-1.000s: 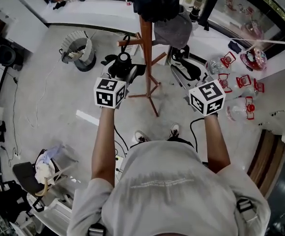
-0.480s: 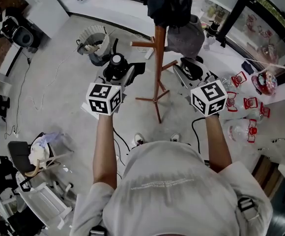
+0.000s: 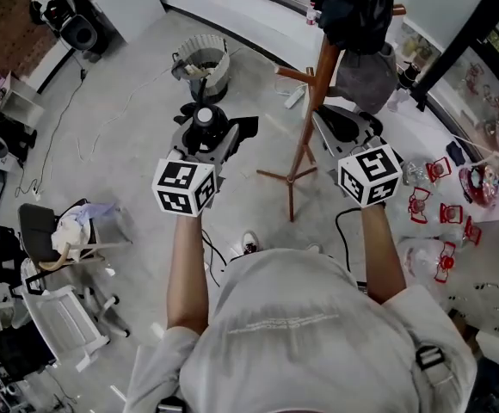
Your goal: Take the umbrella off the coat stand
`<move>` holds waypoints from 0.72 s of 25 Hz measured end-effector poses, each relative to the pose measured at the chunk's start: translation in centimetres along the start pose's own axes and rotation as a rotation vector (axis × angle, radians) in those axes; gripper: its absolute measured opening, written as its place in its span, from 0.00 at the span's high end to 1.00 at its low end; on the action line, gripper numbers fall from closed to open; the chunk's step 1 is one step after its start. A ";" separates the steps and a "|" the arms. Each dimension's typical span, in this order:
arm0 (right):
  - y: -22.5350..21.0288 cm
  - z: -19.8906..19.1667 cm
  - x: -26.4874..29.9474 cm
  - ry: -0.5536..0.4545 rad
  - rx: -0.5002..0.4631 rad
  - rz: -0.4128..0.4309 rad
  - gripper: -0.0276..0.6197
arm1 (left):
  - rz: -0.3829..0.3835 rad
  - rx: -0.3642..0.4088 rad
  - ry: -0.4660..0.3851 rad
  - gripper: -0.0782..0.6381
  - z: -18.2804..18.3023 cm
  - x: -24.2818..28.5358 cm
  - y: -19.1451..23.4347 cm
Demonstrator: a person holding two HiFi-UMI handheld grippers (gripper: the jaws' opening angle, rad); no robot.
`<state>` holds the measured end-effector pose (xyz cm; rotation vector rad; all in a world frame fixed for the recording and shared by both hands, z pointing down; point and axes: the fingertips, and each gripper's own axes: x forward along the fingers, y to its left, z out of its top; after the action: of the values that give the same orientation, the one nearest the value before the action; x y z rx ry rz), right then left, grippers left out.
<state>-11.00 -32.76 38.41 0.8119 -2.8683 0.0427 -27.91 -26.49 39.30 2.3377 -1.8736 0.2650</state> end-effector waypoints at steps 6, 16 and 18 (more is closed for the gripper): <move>1.5 0.6 1.6 -0.010 -0.026 0.030 0.91 | 0.068 -0.020 0.008 0.51 -1.3 -2.7 1.3; 3.5 1.8 2.9 -0.024 -0.098 0.075 0.92 | 0.100 -0.028 0.002 0.51 -1.7 -4.9 1.7; 3.4 1.8 2.9 -0.023 -0.108 0.071 0.92 | 0.099 -0.027 0.003 0.51 -1.7 -4.8 1.6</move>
<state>-15.46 -31.46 37.16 0.6947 -2.8909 -0.1126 -30.56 -21.86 39.91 2.2295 -1.9820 0.2509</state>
